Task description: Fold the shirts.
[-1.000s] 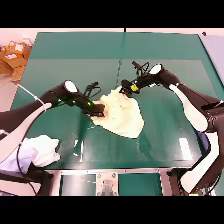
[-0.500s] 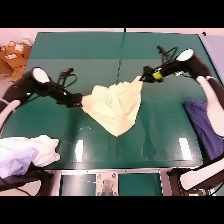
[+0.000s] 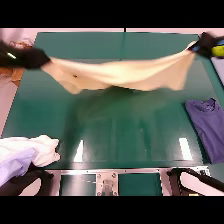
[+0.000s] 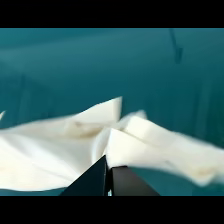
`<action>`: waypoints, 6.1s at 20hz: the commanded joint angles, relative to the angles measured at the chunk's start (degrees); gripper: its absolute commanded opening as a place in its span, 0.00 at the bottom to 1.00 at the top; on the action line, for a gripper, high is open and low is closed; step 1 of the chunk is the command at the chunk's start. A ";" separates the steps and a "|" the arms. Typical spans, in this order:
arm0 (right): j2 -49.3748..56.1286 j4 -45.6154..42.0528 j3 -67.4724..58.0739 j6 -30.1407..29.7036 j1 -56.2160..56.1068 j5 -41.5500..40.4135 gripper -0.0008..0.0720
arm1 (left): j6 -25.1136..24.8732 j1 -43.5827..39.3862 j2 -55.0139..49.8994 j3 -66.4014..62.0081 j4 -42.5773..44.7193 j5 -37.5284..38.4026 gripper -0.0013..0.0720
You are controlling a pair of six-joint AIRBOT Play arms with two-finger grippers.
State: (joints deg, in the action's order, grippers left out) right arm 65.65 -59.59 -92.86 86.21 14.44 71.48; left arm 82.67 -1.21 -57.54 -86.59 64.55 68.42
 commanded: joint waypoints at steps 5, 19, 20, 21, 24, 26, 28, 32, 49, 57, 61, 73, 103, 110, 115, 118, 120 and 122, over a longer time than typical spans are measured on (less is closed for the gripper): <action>-21.66 -0.70 0.00 0.33 7.91 -5.70 0.03 | 1.31 0.48 4.35 -20.90 4.04 -0.22 0.04; 7.08 -0.48 29.70 -1.40 -6.97 -27.52 0.03 | -6.93 0.31 -39.85 -17.51 -13.88 -2.58 0.04; 11.08 -0.48 29.55 -1.40 -7.56 -28.68 0.03 | -6.91 0.31 -43.01 -17.51 -15.37 -2.34 0.04; 14.38 -0.48 29.38 -1.40 -7.98 -29.86 0.03 | -6.58 0.33 -45.27 -17.51 -15.80 -2.40 0.05; 20.85 -0.74 27.74 -1.40 -7.28 -30.88 0.21 | -6.23 1.11 -47.41 -17.59 -14.53 -1.01 0.05; 20.81 -2.38 25.94 -1.40 -4.59 -28.20 0.55 | -5.90 3.28 -47.06 -18.78 -13.90 4.00 0.77; 20.02 -5.07 23.47 -1.40 -0.74 -21.18 0.55 | -2.99 6.40 -47.06 -20.39 -13.99 10.29 0.82; 16.00 -5.62 24.94 -2.49 5.55 -8.52 0.45 | -2.16 11.21 -47.04 -21.20 -13.90 21.99 0.04; -1.25 0.98 58.93 -1.40 13.33 -14.95 0.42 | -11.43 11.56 -28.20 31.41 -10.67 -6.67 0.65; 5.40 5.40 58.75 -2.36 7.15 -21.20 0.41 | -16.15 8.04 -33.09 30.75 -21.57 -12.57 0.04; 6.67 7.98 54.97 -5.92 6.82 -21.90 0.03 | -16.76 8.04 -30.69 28.26 -21.14 -8.02 0.04; -17.53 7.93 4.33 0.11 7.56 -7.63 0.03 | -15.21 8.04 6.67 -17.46 -20.63 -1.92 0.04; 31.78 8.22 14.29 -5.46 -3.39 -32.96 0.03 | -28.02 8.04 -31.21 15.80 -39.76 -30.80 0.04; 40.76 8.17 -1.57 -5.44 -3.63 -32.96 0.03 | -28.52 8.04 -36.20 6.14 -40.06 -32.79 0.04; 41.20 7.50 -3.85 -5.53 -3.34 -30.25 0.03 | -27.43 8.04 -38.27 4.50 -37.62 -29.09 0.04; 41.09 1.99 -4.74 -5.49 -1.79 -18.49 0.03 | -23.21 9.75 -38.23 4.17 -31.85 -20.81 0.04; 40.54 -2.34 -4.76 -5.44 -0.66 -9.81 0.03 | -19.02 10.16 -38.25 4.09 -24.48 -15.32 0.04; 40.13 -6.86 -4.76 -5.42 -0.28 -2.67 0.03 | -14.91 10.14 -38.25 4.11 -16.13 -10.16 0.04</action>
State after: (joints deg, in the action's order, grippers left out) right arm 106.19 -59.72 -97.27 80.71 13.32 56.77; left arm 61.84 8.51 -95.68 -82.28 37.41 49.95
